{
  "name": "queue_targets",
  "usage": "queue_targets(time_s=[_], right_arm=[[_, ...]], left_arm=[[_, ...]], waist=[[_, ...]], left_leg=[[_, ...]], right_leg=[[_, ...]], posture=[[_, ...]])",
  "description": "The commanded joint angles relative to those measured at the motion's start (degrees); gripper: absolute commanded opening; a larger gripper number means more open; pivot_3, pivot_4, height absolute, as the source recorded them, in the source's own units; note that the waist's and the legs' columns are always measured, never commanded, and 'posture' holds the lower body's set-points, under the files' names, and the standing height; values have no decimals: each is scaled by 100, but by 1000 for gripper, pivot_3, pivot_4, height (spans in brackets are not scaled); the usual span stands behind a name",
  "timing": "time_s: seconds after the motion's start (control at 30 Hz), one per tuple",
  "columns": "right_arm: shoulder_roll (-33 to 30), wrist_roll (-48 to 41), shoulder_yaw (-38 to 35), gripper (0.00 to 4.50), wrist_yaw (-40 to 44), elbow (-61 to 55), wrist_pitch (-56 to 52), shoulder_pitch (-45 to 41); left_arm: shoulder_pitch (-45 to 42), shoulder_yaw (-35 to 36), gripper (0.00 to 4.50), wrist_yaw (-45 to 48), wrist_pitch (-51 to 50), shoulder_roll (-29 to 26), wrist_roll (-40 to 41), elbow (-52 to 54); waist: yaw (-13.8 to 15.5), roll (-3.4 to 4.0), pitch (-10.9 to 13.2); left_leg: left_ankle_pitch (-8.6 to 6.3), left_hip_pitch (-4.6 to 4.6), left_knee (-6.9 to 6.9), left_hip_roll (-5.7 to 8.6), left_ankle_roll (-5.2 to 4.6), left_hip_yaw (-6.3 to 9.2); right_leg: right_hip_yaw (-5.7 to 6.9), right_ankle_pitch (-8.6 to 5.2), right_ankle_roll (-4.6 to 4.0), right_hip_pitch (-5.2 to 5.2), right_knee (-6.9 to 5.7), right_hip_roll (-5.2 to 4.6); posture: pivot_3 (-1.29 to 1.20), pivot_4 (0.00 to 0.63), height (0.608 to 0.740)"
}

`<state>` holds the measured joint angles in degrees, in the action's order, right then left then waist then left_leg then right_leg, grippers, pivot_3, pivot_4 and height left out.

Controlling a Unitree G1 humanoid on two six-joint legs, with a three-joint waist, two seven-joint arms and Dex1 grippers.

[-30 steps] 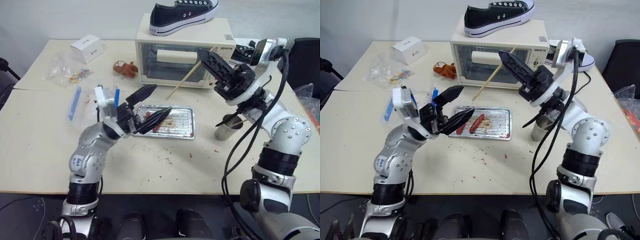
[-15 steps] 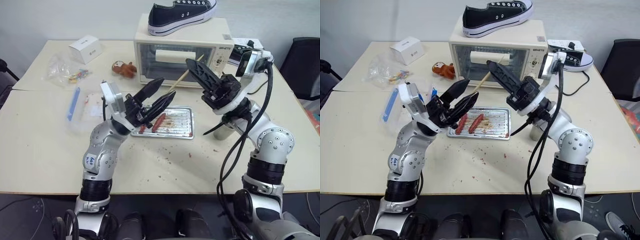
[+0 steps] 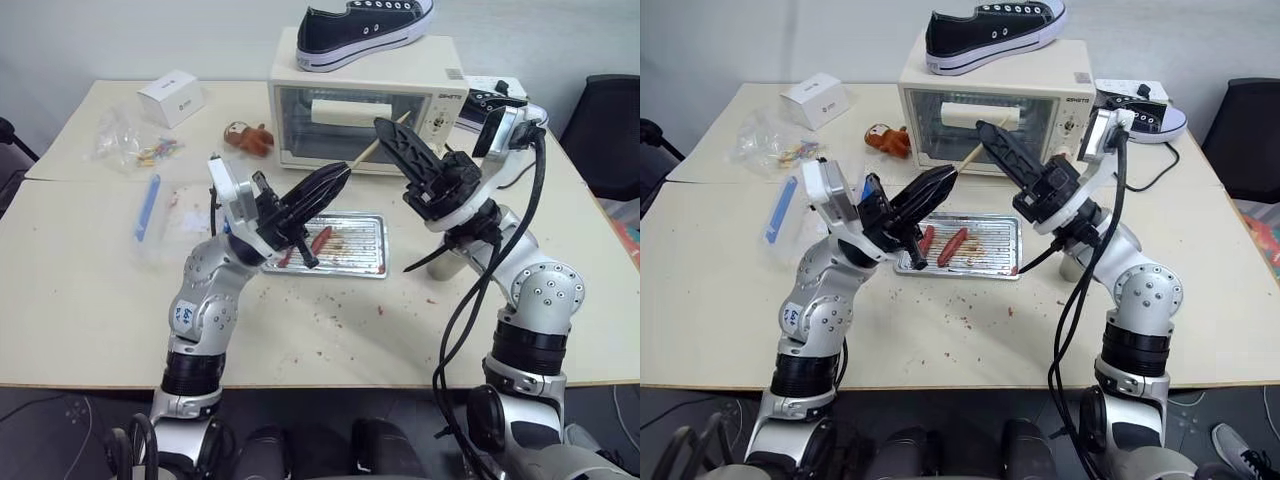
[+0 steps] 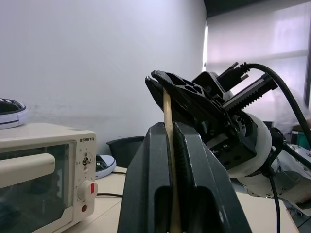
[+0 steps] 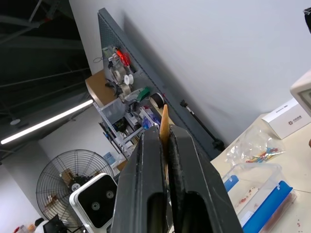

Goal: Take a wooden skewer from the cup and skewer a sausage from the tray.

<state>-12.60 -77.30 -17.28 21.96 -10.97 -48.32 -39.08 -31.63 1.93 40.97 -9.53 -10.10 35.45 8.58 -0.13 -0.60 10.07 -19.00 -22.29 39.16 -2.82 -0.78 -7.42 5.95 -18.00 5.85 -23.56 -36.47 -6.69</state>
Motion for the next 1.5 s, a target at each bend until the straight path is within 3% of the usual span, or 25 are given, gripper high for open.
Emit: queue_targets(time_s=[0.03,0.2,0.37,0.47,0.67,0.77,0.97,1.13,1.3,1.5], right_arm=[[-230,-492,-203,1064,-75,-221,-31,7],[-1099,-81,-422,2749,155,-306,10,266],[-2887,1496,-539,4409,1668,-625,669,1416],[-3786,2888,-665,4486,2825,-596,1808,2526],[-3705,3913,-1433,4486,3475,-298,3330,3865],[-3777,3696,-1461,4486,3540,-584,3090,4011],[-3960,3690,-79,4486,3624,-1108,2491,2917],[-3509,4622,1614,4486,3505,-739,2376,1315],[-2506,6248,3303,4486,3391,740,2708,-397],[-1413,7255,4203,4486,3723,2885,3538,-1810]], left_arm=[[-94,411,0,-19,-7,-267,100,-65],[160,670,0,270,-332,-858,284,112],[1068,1339,0,596,-630,-1795,476,390],[1794,1938,0,706,-654,-2219,547,366],[2898,2642,0,628,-923,-2403,787,539],[3255,2775,0,702,-1003,-2453,862,593],[3302,2757,0,752,-968,-2481,810,463],[3130,2619,0,687,-994,-2430,789,480],[3097,2504,0,622,-984,-2370,764,599],[3125,2444,0,514,-915,-2270,754,702]], waist=[[0,0,0],[9,0,0],[16,0,1],[7,-2,2],[14,-5,4],[12,-5,4],[-17,-4,4],[-20,-3,4],[-45,-4,5],[-112,-4,5]], left_leg=[[0,0,0,0,0,0],[0,-1,-2,-1,0,1],[-3,-5,-10,0,-4,2],[-3,1,-24,0,-4,2],[-3,16,-15,-10,-3,-3],[-3,19,-13,-11,-3,-2],[-3,24,-13,-21,-2,-2],[-4,19,-12,-23,2,-3],[-4,9,-6,-17,3,-11],[-4,3,-6,-18,3,-9]], right_leg=[[0,0,0,0,0,0],[1,0,0,1,4,0],[2,0,0,1,22,-4],[4,0,0,7,39,2],[-2,1,3,16,47,-3],[-3,1,3,18,47,-3],[-7,2,0,17,43,-2],[-5,2,-2,8,43,-2],[-4,2,-2,-1,31,-7],[2,2,-2,-5,11,-7]], posture=[[0,150,740],[0,150,740],[0,150,740],[0,150,740],[0,150,740],[0,150,740],[0,150,740],[0,150,740],[0,150,740],[0,150,740]])
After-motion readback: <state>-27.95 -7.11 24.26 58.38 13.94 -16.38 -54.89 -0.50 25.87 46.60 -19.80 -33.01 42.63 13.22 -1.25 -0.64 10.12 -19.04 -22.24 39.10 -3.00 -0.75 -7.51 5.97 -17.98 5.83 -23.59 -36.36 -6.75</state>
